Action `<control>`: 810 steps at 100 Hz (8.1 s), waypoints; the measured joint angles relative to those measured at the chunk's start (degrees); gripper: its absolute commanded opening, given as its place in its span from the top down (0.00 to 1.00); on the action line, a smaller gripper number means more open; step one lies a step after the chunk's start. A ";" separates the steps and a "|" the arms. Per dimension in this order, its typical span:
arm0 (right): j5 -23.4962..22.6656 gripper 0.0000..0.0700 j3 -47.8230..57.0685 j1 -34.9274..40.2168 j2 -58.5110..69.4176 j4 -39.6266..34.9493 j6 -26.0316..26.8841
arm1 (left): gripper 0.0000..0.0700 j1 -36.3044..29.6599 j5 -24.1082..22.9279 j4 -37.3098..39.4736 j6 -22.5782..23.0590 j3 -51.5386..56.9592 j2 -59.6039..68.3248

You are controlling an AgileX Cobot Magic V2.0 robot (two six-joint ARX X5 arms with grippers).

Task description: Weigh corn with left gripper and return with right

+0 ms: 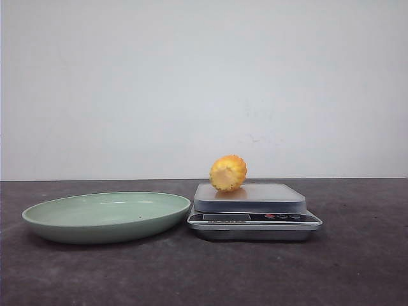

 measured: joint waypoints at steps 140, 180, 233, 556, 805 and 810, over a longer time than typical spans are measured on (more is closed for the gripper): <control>18.36 1.00 17.31 10.99 43.87 -11.41 9.16 | 1.00 0.00 5.84 0.77 3.28 0.37 -0.76; 14.16 1.00 34.53 18.47 33.35 -2.62 7.08 | 1.00 0.00 5.84 2.36 4.61 0.37 -0.74; 13.75 1.00 34.58 25.09 54.40 -11.13 16.00 | 1.00 0.00 5.84 4.15 5.84 0.37 -0.63; 40.02 1.00 -9.99 20.61 -30.67 -5.53 -15.21 | 1.00 0.00 1.11 4.33 0.44 0.22 -0.55; 30.53 1.00 -65.88 -13.35 -61.68 16.39 -9.70 | 1.00 21.22 24.15 52.72 8.94 -45.62 -20.22; 30.53 1.00 -65.88 -13.33 -61.68 16.39 -9.70 | 1.00 23.56 24.17 52.65 8.61 -51.34 -22.27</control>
